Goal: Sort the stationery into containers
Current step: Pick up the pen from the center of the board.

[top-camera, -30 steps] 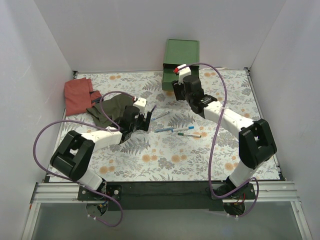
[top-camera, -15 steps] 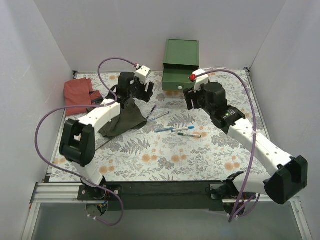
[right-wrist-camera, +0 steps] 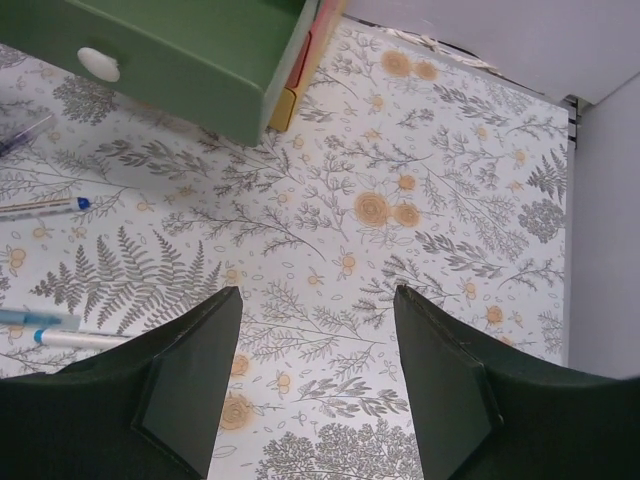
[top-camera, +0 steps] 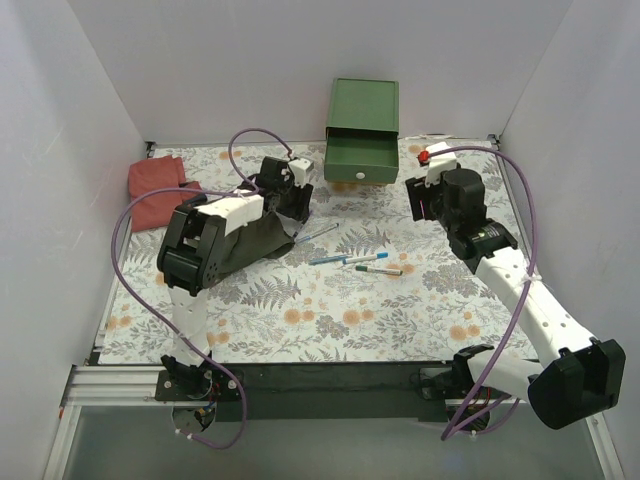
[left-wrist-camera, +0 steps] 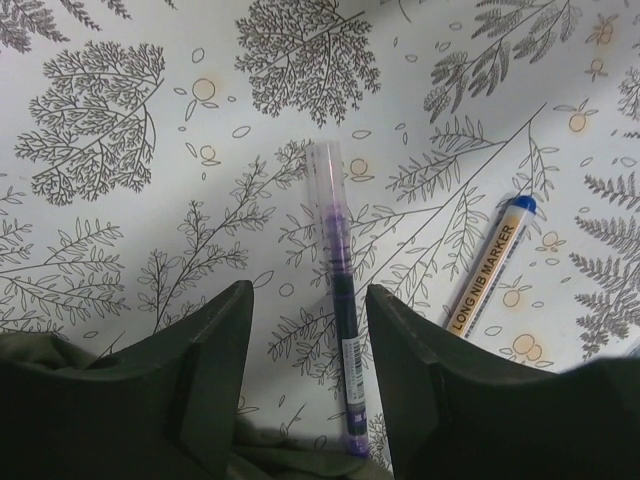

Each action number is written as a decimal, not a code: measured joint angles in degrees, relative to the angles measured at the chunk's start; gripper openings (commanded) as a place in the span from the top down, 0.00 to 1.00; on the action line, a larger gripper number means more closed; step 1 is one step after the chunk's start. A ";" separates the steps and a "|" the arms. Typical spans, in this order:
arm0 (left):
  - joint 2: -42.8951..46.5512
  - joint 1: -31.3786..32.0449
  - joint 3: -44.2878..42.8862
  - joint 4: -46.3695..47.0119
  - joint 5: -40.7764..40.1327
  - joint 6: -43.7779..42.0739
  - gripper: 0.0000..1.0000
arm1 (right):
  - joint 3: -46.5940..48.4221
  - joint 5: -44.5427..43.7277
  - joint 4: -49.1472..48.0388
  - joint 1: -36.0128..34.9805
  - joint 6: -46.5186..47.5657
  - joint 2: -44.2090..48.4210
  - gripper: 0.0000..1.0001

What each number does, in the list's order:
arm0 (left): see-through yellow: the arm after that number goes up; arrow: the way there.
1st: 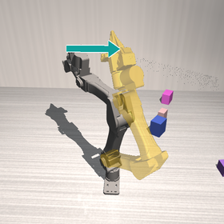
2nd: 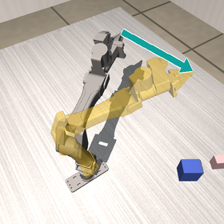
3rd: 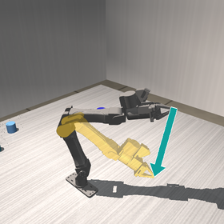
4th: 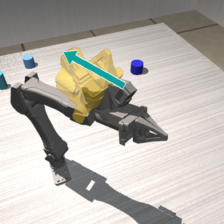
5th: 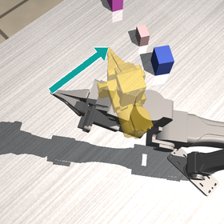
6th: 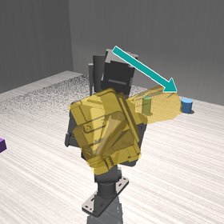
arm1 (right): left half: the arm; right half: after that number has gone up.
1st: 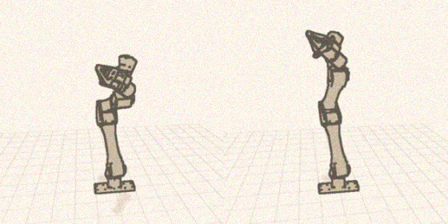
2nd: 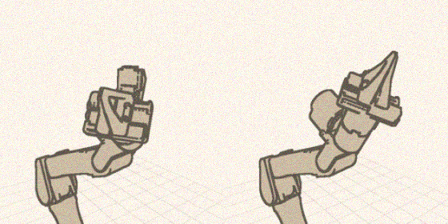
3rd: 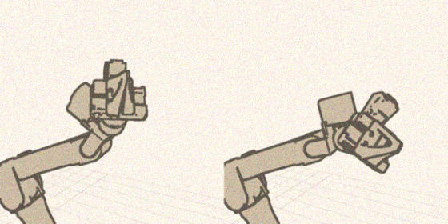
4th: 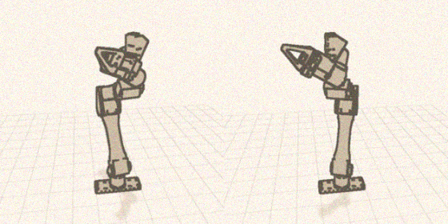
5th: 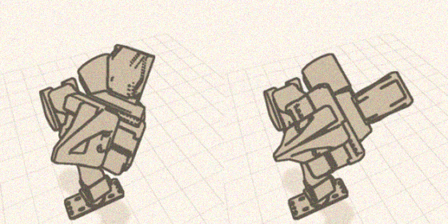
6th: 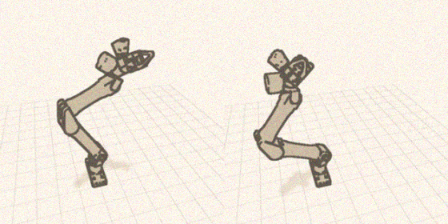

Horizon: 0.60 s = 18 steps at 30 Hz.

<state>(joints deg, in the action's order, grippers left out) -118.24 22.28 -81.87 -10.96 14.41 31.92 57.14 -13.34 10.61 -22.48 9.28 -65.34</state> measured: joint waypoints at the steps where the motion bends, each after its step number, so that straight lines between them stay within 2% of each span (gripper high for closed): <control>1: -0.13 0.11 -0.39 0.04 -0.02 0.37 0.53 | -0.07 0.04 -0.02 0.68 0.00 0.39 0.29; 10: -0.70 3.43 -0.33 0.42 -2.58 0.87 0.56 | -1.01 1.57 -0.02 3.93 1.44 1.22 0.29; 12: -1.05 4.63 -0.02 0.87 -4.04 0.85 0.63 | -1.01 1.75 -0.02 4.70 1.81 1.22 0.30; 18: -1.64 6.29 1.73 3.32 -8.17 -0.07 0.65 | -1.01 1.95 -0.02 7.08 2.91 1.22 0.30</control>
<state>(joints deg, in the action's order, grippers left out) -119.87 28.58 -80.14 -7.64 6.24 31.86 56.14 -11.40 10.59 -15.40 12.19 -64.12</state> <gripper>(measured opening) 0.364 0.706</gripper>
